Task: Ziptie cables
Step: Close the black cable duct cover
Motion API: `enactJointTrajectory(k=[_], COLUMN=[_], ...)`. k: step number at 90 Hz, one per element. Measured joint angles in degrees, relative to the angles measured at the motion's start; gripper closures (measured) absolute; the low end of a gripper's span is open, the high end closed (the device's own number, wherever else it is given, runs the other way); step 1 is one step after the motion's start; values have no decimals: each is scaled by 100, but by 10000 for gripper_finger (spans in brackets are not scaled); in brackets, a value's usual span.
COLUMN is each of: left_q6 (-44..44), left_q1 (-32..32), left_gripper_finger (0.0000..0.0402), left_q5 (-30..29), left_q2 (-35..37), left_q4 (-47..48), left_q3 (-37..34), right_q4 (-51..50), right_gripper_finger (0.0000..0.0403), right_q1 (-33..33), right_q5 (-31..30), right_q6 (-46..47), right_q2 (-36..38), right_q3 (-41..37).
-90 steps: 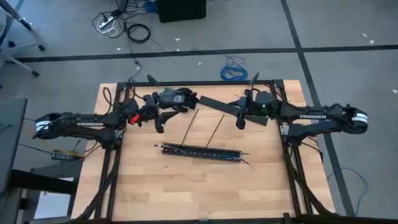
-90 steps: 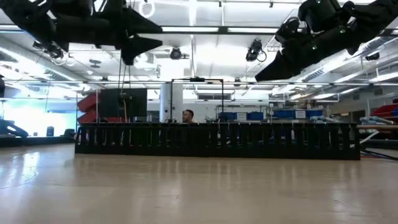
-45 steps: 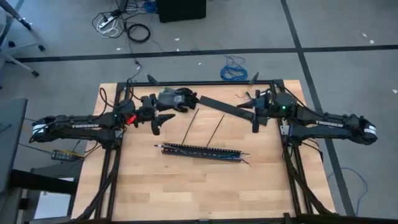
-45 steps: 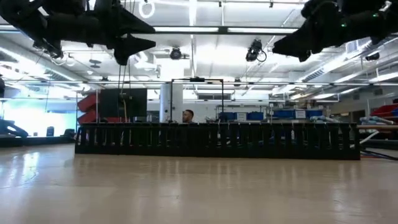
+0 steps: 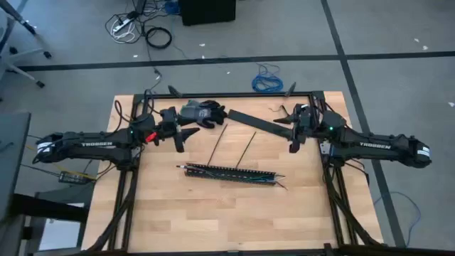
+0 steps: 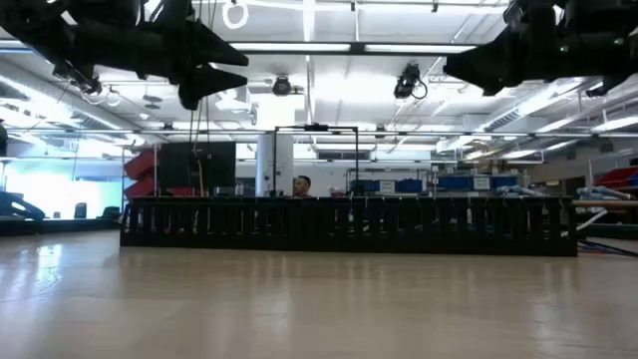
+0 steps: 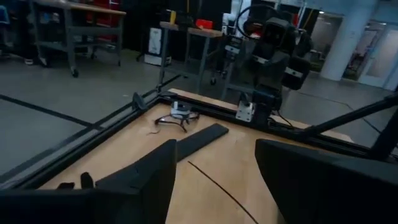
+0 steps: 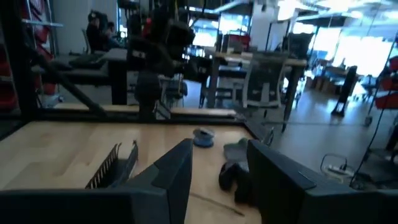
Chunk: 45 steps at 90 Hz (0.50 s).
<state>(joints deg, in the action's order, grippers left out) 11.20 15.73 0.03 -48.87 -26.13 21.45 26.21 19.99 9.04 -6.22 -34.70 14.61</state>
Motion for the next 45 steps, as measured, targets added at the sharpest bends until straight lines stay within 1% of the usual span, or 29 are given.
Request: enactJointTrajectory(k=[16,29,45], left_q6=[0,5,304], left_q1=[0,0,-2], left_gripper_finger=[188,188,188], left_q5=[-17,-73,-59], left_q2=[27,25,16], left_q4=[-107,-193,-210], left_q3=[0,0,0], right_q4=[121,144,118], right_gripper_finger=[254,253,254], right_q1=[1,2,2], right_q5=[17,15,7], right_q6=[-242,-242,-241], right_q2=[-3,-4,-25], right_q3=[0,0,0])
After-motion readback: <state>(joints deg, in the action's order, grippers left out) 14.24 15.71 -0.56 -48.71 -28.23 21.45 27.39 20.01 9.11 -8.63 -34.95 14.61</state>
